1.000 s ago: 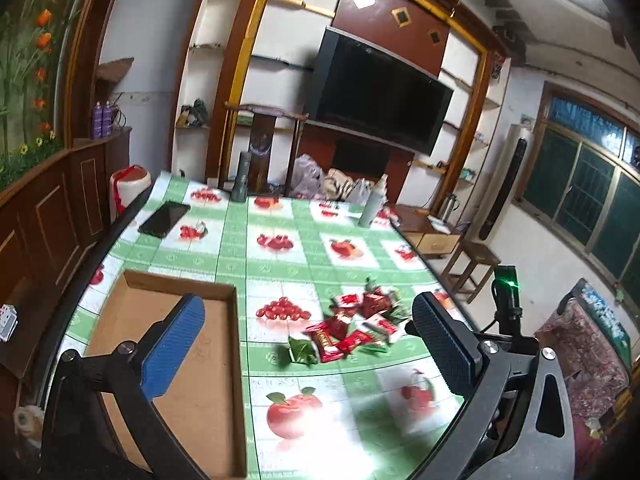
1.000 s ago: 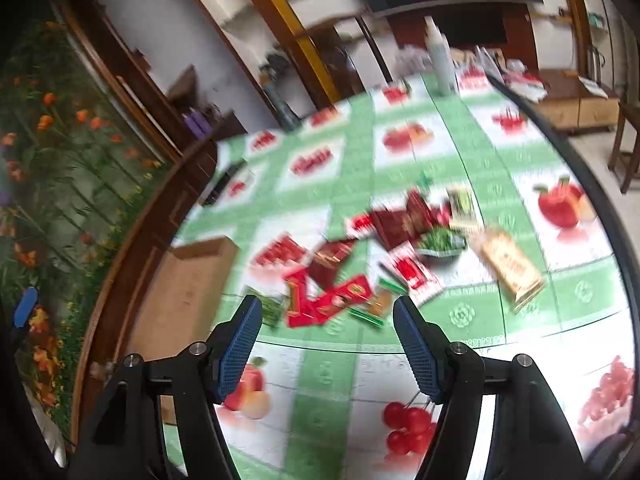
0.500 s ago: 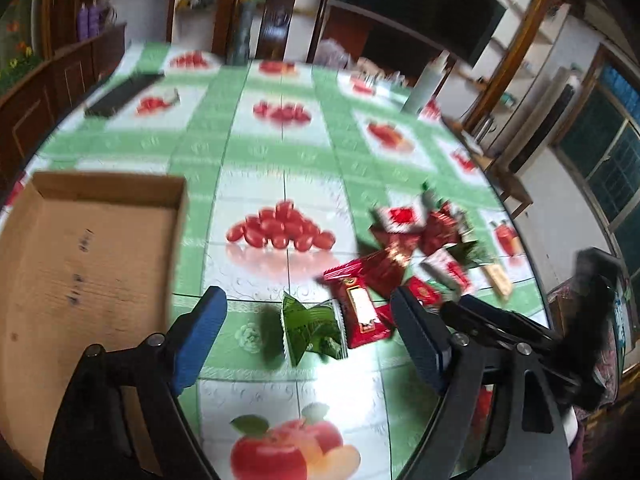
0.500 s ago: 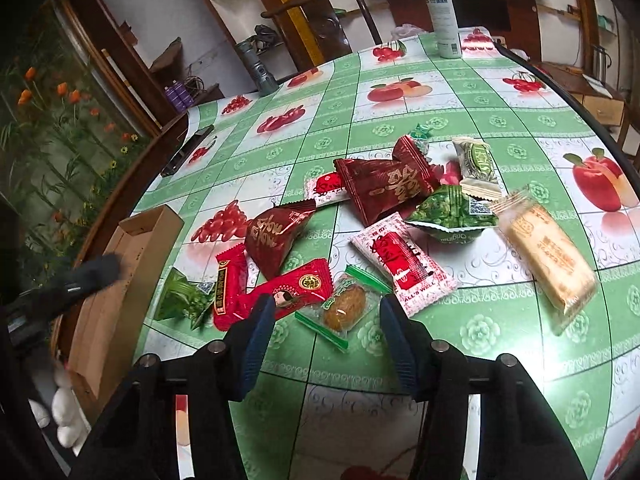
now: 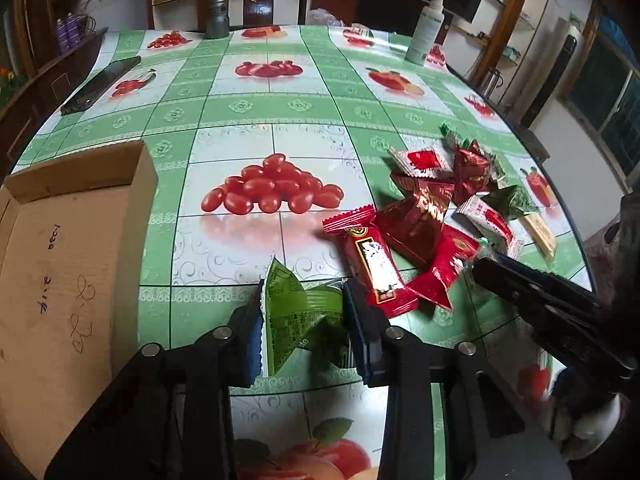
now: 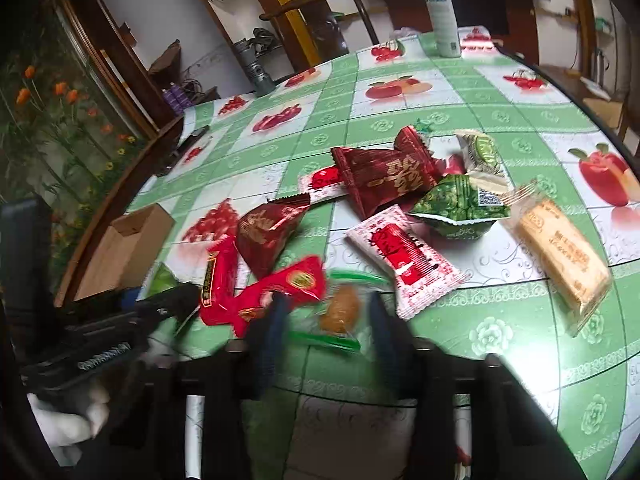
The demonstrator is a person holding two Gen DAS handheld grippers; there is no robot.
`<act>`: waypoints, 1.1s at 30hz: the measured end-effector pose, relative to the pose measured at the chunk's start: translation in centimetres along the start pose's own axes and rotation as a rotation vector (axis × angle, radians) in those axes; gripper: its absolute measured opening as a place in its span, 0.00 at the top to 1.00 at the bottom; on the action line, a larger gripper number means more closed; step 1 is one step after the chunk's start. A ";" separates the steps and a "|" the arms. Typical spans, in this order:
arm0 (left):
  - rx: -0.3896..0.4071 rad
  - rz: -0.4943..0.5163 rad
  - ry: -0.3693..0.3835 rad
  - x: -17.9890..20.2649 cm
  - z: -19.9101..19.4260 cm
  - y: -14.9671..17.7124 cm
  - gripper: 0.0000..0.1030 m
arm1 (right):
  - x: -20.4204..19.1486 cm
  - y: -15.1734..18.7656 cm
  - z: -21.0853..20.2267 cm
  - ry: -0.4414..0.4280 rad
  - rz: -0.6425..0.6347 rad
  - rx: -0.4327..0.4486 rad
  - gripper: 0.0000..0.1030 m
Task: Organize snacks
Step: 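Grasp the green packet with the left tool while the right tool grasps the small round cake packet, then carry the green packet with the left tool while the right tool carries the cake packet to the box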
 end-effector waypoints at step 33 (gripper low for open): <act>0.378 -0.250 0.138 -8.0 -16.7 6.4 0.69 | -1.6 4.2 -3.8 0.067 -0.015 -0.047 0.99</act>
Point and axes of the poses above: each gripper's, at about its wrist camera, not at the fingertips, and z roughly the way its jaws point, x to its right, y to its underside, the point moved 5 cm from there along z, roughly the way its jaws point, and after that the axes turned 15 degrees about y, right-handed, at the moved point
